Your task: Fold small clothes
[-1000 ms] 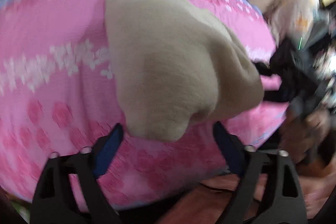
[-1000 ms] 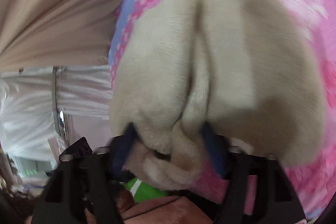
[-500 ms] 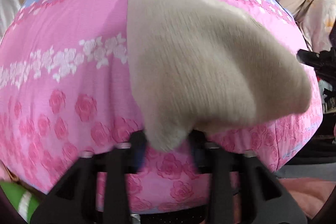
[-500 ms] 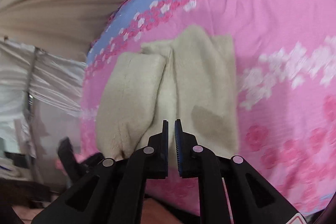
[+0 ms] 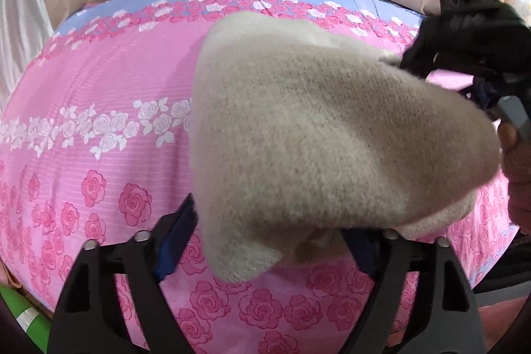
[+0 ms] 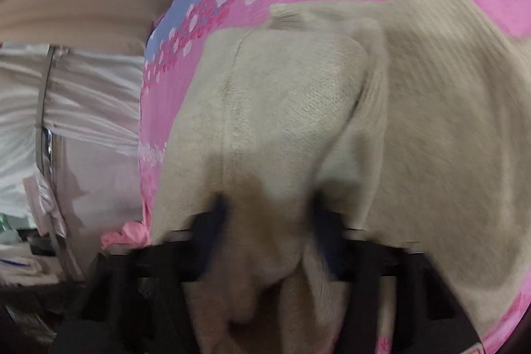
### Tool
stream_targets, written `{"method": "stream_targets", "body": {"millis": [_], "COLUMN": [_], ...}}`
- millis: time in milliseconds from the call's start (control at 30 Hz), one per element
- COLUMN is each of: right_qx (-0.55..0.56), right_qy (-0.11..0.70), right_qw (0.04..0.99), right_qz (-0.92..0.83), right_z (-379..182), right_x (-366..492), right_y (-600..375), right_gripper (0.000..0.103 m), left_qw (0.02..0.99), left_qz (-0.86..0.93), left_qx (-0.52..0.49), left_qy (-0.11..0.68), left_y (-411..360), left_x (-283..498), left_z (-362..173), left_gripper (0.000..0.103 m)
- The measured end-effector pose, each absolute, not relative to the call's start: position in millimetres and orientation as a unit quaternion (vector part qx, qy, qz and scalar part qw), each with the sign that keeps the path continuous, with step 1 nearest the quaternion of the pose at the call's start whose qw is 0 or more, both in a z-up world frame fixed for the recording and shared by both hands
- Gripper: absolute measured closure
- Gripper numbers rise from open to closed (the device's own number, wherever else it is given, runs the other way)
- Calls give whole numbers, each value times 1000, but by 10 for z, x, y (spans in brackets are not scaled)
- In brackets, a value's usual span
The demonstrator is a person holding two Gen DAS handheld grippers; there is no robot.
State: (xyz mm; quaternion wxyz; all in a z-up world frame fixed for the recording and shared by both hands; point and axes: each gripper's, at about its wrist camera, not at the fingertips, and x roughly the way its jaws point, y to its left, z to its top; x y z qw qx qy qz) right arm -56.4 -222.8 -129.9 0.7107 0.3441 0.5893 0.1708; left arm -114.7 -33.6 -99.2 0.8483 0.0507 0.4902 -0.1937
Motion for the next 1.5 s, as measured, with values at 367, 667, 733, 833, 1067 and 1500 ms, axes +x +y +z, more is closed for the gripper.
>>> {"method": "stream_targets", "body": {"millis": [367,667,733,833,1067,1500], "right_qx": [280,341,382,343,358,493], "right_qy": [471,545,502,470,467,481], "right_qw": [802,765,775,813,808,721], "right_qz": [239,25,21,-7,36,75], "right_z": [168,-1562,-1382,-997,-854,-1387], "right_x": [-672,-1525,-1669,-1825,-2124,-2472], "right_y": [-1934,-3465,-3568,-3607,-3590,-3145], "right_gripper": [92,88,83,76,57,47], "left_qw": [818,770,771,778,827,795], "left_qz": [-276,-338,-344,-340,-260,-243], "left_qx": [-54,8,14,-6,-85,-101], "left_qy": [502,540,535,529,491,547], "left_y": [135,-366,-363,-235,117,169], "left_x": [-1041,-1256,-1262,-1234,-892,-790], "left_z": [-673,-783,-699,-549,-261,-520], "left_gripper": [69,54,54,53,31,18]}}
